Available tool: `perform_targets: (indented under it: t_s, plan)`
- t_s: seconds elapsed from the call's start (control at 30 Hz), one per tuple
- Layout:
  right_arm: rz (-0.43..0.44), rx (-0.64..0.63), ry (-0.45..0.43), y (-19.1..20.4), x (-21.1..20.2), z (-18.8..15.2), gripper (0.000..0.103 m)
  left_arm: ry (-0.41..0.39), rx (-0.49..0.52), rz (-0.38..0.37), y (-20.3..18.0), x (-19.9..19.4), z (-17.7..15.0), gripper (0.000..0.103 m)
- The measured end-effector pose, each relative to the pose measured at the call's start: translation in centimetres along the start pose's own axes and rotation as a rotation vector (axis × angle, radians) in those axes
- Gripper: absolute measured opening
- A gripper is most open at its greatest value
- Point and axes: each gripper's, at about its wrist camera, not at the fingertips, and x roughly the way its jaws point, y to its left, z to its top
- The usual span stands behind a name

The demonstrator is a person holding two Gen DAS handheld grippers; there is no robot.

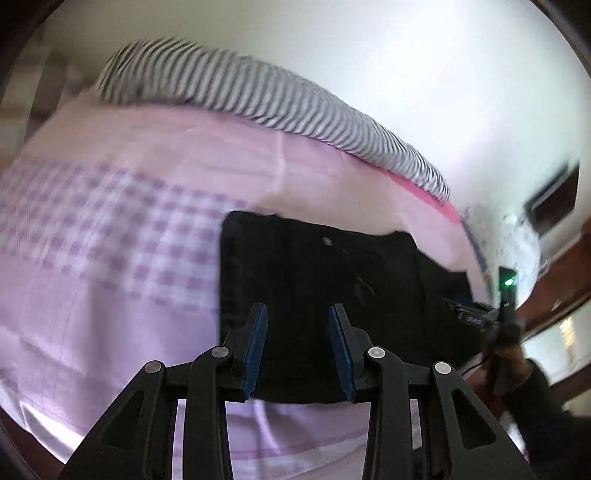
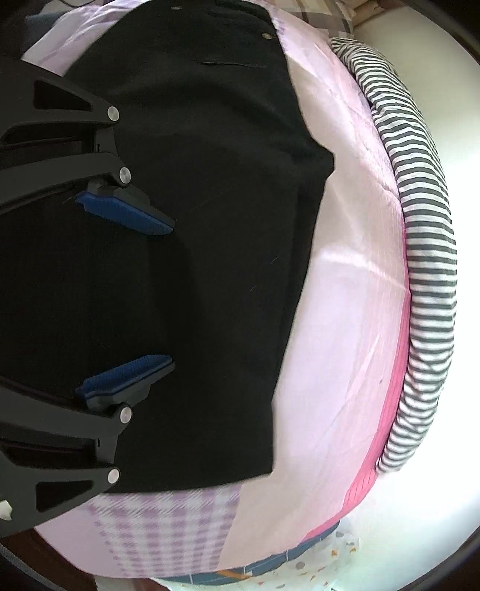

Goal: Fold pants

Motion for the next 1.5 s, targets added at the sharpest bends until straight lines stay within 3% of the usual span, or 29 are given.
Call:
perform_targets:
  t_s: [0.1,0.3,0.53,0.63,1.0,1.2,1.3,1.5]
  plan:
    - [-0.012,0.012,0.015,1.0,0.3,1.2,0.070,0.054,-0.096,-0.114,2.9,0.8,-0.1,0.042]
    - [0.010,0.018,-0.007,2.0,-1.7,1.7,0.070,0.157,-0.204,-0.187,6.7,3.0,-0.6,0.044]
    - [0.013,0.030,-0.027,3.0,-3.6,0.9,0.070,0.223,-0.178,-0.214,7.5,4.9,-0.7,0.045]
    - [-0.001,0.015,-0.032,3.7,-4.1,0.6,0.070,0.211,-0.158,-0.228,7.4,5.5,-0.3,0.050]
    - [-0.054,-0.045,-0.008,6.7,-4.5,0.6,0.070,0.215,-0.092,-0.243,7.7,5.9,0.4,0.050]
    - [-0.108,-0.078,0.003,7.9,-4.5,1.4,0.070,0.191,-0.128,-0.358,9.5,6.5,-0.2,0.053]
    - [-0.122,-0.088,0.006,8.8,-4.3,1.6,0.070,0.193,-0.090,-0.364,8.7,7.2,0.1,0.053]
    - [-0.114,-0.096,0.014,10.6,-3.8,1.5,0.070,0.183,-0.118,-0.380,8.4,8.5,1.5,0.055]
